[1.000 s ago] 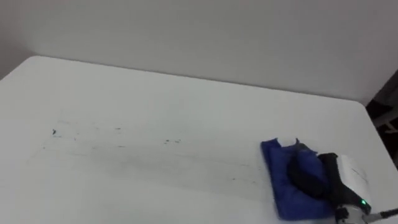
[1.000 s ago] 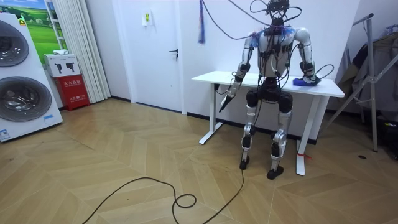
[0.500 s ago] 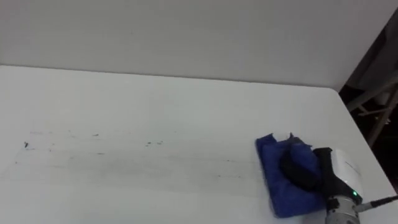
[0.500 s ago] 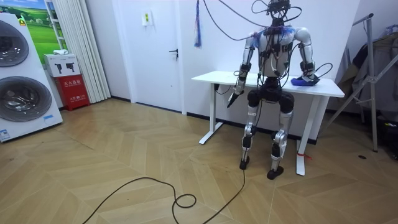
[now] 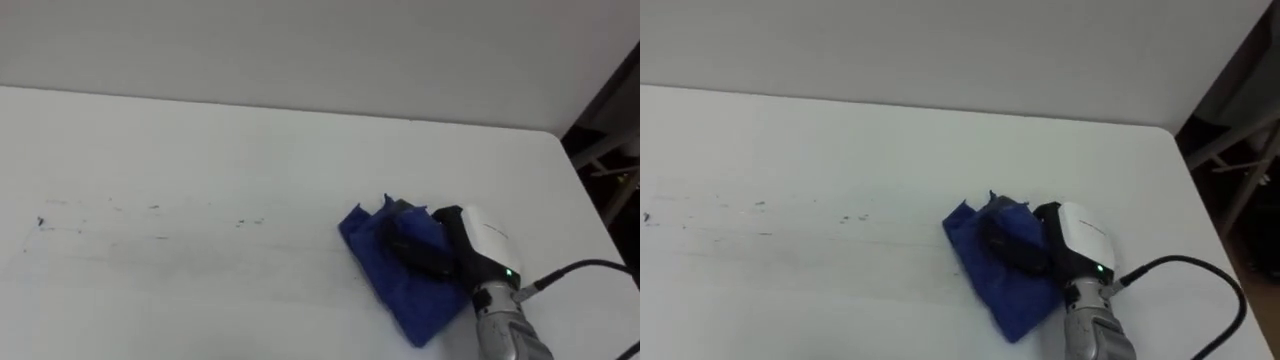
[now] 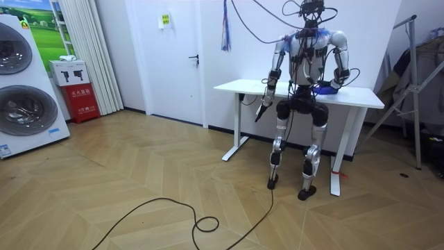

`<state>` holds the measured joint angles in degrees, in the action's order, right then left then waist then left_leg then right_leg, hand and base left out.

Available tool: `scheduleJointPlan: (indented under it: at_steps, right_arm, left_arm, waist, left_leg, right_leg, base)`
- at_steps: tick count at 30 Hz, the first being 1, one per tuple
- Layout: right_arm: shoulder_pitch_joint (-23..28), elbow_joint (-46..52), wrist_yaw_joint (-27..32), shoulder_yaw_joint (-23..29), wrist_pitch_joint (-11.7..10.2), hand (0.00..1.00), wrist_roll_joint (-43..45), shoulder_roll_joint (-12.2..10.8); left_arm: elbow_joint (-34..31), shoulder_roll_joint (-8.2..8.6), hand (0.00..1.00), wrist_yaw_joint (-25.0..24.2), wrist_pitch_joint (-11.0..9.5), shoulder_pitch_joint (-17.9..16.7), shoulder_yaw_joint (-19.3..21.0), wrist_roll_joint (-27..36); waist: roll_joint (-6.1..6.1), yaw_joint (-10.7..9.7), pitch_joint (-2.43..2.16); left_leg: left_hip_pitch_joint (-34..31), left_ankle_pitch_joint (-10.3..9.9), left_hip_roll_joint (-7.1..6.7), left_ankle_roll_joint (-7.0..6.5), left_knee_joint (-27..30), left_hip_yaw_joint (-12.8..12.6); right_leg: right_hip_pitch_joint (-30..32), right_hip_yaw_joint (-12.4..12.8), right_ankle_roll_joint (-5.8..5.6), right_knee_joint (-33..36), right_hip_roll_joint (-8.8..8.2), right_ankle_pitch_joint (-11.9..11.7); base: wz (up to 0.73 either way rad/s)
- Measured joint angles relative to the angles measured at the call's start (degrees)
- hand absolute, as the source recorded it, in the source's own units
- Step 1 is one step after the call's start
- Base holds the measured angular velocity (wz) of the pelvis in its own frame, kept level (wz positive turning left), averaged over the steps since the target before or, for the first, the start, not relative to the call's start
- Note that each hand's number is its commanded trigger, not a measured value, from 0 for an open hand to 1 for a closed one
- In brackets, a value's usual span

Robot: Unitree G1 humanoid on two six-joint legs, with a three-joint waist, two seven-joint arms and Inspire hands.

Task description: Wipe table

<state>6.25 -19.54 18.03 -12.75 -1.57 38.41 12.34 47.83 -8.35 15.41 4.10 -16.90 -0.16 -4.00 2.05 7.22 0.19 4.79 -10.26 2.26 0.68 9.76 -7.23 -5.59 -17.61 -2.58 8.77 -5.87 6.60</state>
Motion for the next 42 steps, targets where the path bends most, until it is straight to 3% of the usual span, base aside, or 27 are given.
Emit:
scheduleJointPlan:
  at_steps: [5, 10, 16, 19, 25, 29, 32, 37, 42]
  right_arm:
    - [0.61, 0.72, -1.41, 1.11, -2.23, 0.0, -0.51, 0.07]
    - [1.28, 3.11, -4.25, 4.25, -3.08, 0.0, -4.14, 0.19]
    - [2.11, 7.86, -5.44, 9.83, -3.79, 0.0, -7.21, 0.33]
    - [2.04, 9.15, -4.78, 13.2, -4.74, 0.0, -8.96, 0.7]
    - [2.01, 13.83, -4.76, 18.68, -4.64, 0.0, -16.33, 2.08]
    - [1.5, 16.15, -3.36, 24.12, -4.78, 0.0, -18.09, 3.93]
    - [1.58, 15.95, -2.09, 28.51, -4.64, 0.0, -20.14, 3.97]
    - [1.56, 9.24, 2.72, 35.48, -3.78, 0.0, -20.18, 4.76]
    - [1.67, -2.51, 5.56, 41.19, -1.24, 0.0, -20.12, 6.33]
  left_arm:
    - [-0.02, 0.0, 0.0, -1.42, -0.91, 0.07, 0.03, -0.04]
    - [0.11, -0.01, 0.0, -2.73, -2.39, 0.72, 1.7, -0.51]
    - [2.68, 0.02, 0.0, -3.83, -4.13, 0.94, 2.7, -0.11]
    - [3.01, 0.17, 0.0, -4.85, -4.27, 1.02, 2.83, -0.09]
    - [3.53, 0.59, 0.0, -6.41, -4.34, 0.81, 5.82, -0.12]
    - [3.53, 0.3, 0.0, -7.39, -4.42, -0.18, 9.68, -0.36]
    - [4.69, 0.07, 0.0, -7.44, -4.42, -0.84, 12.45, -0.31]
    - [6.11, -0.21, 0.0, -7.46, -3.89, -2.08, 15.87, -0.48]
    - [6.08, -1.27, 0.0, -7.48, -2.1, -4.01, 17.28, -0.91]
  waist:
    - [-0.38, -1.41, -0.3]
    - [-0.63, -2.78, -0.4]
    - [-0.62, -3.8, -0.18]
    - [-0.49, -4.02, 0.22]
    - [-0.07, -4.76, 0.43]
    - [0.85, -5.81, 0.05]
    - [1.63, -7.01, -0.02]
    - [2.5, -8.48, -0.02]
    - [3.73, -10.53, -0.5]
  left_leg:
    - [0.47, 0.01, 0.0, -0.02, -0.02, -0.24]
    - [1.0, 0.01, 0.0, -0.02, -0.05, -0.43]
    - [1.85, -0.05, 0.02, -0.11, -0.63, -2.01]
    - [1.88, -0.05, 0.01, -0.11, -0.78, -2.19]
    - [1.92, -0.04, 0.01, -0.12, -1.03, -2.91]
    - [1.96, -0.04, 0.03, -0.12, -1.1, -3.26]
    - [2.07, -0.06, 0.04, -0.14, -1.08, -3.39]
    - [2.78, -0.24, 0.06, -0.33, -1.07, -3.88]
    - [2.45, -0.28, 0.07, -0.37, -1.09, -3.84]
  right_leg:
    - [-0.18, 0.33, -0.01, 0.11, -0.02, -0.01]
    - [-0.49, 0.75, -0.01, 0.22, -0.01, -0.01]
    - [-0.03, 2.17, -0.2, 0.75, -0.02, 0.14]
    - [0.17, 2.51, -0.2, 0.78, 0.0, 0.13]
    - [0.64, 3.17, -0.2, 1.0, 0.02, 0.11]
    - [0.83, 3.38, -0.2, 1.04, 0.03, 0.12]
    - [0.81, 3.3, -0.2, 1.06, 0.03, 0.08]
    - [0.75, 3.68, -0.22, 1.18, 0.05, 0.08]
    - [0.72, 3.82, -0.29, 1.21, 0.04, 0.13]
  base:
    - [-0.03]
    - [-0.03]
    - [-0.12]
    - [-0.05]
    - [-0.04]
    - [-0.02]
    - [-0.03]
    - [-0.04]
    - [0.0]
